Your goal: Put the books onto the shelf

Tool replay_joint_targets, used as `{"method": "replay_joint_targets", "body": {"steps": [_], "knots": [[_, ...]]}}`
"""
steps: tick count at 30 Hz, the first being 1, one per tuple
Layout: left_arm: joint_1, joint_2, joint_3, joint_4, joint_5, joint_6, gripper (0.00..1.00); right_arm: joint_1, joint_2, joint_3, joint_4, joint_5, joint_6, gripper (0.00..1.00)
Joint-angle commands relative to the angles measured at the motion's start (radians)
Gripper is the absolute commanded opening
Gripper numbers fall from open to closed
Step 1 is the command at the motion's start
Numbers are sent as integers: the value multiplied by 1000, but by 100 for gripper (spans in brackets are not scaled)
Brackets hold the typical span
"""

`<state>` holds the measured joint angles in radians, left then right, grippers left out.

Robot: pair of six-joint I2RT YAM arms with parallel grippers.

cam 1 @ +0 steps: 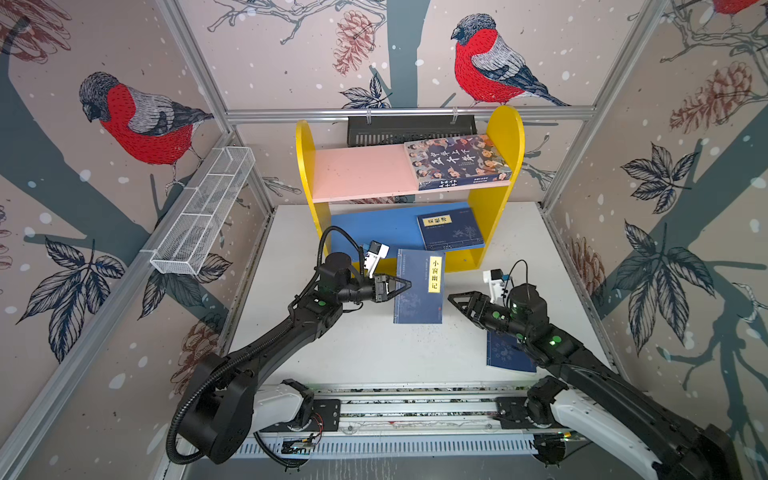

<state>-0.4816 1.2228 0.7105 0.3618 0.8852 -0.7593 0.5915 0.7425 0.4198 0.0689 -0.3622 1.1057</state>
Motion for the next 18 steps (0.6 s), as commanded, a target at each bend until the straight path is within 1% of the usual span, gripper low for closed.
{"method": "replay_joint_targets", "body": {"steps": [1,3,5,7,9,12,16,18], "knots": [[3,7,55,-62,-37,44,0,39,-36,-12,85,112,49,65],[4,8,76,-78,-68,30,0,62,-58,-19,96,152,57,65],[7,7,81,-59,-89,-10,0,85,-80,-34,117,196,75,65],[11,10,70,7,-89,-70,0,109,-96,-60,166,224,99,65],[24,13,41,98,-92,-159,0,131,-95,-67,185,238,110,65],[80,9,-11,228,-90,-297,0,195,-88,-84,245,298,129,64],[116,20,-19,278,-76,-368,0,270,-50,-63,275,342,122,64],[118,23,-34,349,-72,-423,0,311,-22,-65,312,368,124,66]]}}
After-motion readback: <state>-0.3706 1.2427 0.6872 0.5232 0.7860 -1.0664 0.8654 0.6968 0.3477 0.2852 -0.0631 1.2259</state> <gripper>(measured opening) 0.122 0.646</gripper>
